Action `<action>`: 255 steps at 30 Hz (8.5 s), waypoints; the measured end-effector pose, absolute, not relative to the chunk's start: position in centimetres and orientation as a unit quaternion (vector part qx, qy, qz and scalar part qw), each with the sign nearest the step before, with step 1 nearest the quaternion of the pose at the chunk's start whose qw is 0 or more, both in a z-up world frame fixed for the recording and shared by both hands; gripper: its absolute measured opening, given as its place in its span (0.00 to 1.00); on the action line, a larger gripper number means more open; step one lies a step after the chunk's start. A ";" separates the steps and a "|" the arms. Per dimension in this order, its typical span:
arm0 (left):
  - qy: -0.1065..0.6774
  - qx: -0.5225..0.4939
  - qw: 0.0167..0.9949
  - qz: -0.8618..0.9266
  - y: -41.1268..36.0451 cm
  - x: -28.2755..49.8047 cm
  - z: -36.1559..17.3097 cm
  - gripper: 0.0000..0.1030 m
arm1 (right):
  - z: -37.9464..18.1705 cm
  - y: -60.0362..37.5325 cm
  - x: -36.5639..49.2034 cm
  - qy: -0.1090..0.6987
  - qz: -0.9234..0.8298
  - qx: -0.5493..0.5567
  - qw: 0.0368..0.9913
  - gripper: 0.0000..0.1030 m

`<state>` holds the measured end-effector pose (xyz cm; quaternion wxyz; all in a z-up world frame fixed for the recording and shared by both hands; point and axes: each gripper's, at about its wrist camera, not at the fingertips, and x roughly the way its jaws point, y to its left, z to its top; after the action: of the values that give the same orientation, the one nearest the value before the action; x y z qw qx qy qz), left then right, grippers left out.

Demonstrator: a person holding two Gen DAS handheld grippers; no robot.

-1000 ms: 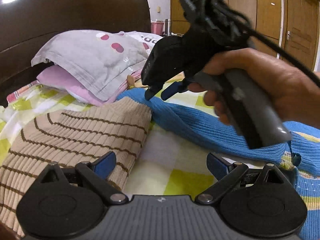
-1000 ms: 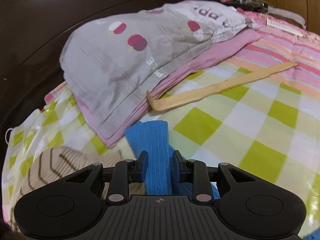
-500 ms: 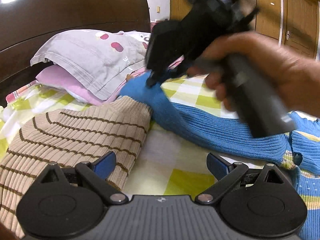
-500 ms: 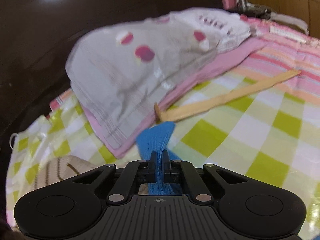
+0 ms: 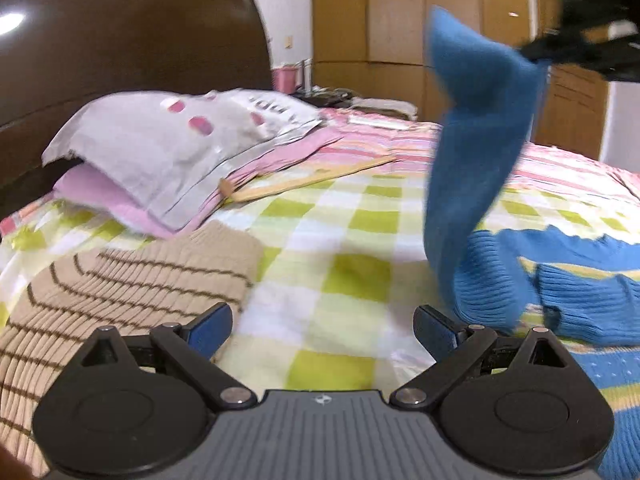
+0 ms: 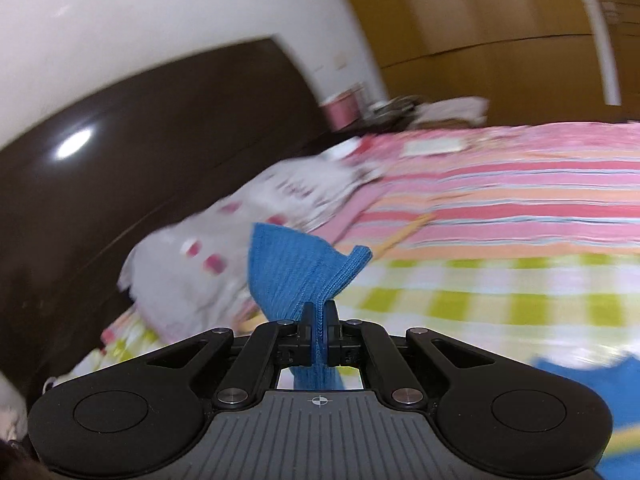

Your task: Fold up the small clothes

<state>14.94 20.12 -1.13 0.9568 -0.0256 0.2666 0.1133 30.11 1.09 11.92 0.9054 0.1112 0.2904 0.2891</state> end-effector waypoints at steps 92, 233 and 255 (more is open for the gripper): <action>0.342 0.107 0.933 -0.035 6.6 11.9 1.9 0.99 | 3.9 -24.7 13.3 0.380 0.097 0.113 0.913 0.20; 0.299 -0.093 0.948 -0.048 11.7 21.1 3.7 0.25 | -0.6 -29.0 30.4 0.341 0.108 0.367 0.858 0.38; 0.385 -0.081 0.917 0.069 12.5 23.8 -0.4 0.37 | -1.0 -27.9 26.3 0.370 0.053 0.179 0.910 0.37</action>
<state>23.76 12.54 -0.38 0.9169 -0.0809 0.3847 0.0694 26.30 -27.85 -1.03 0.9100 0.1790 0.3702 0.0529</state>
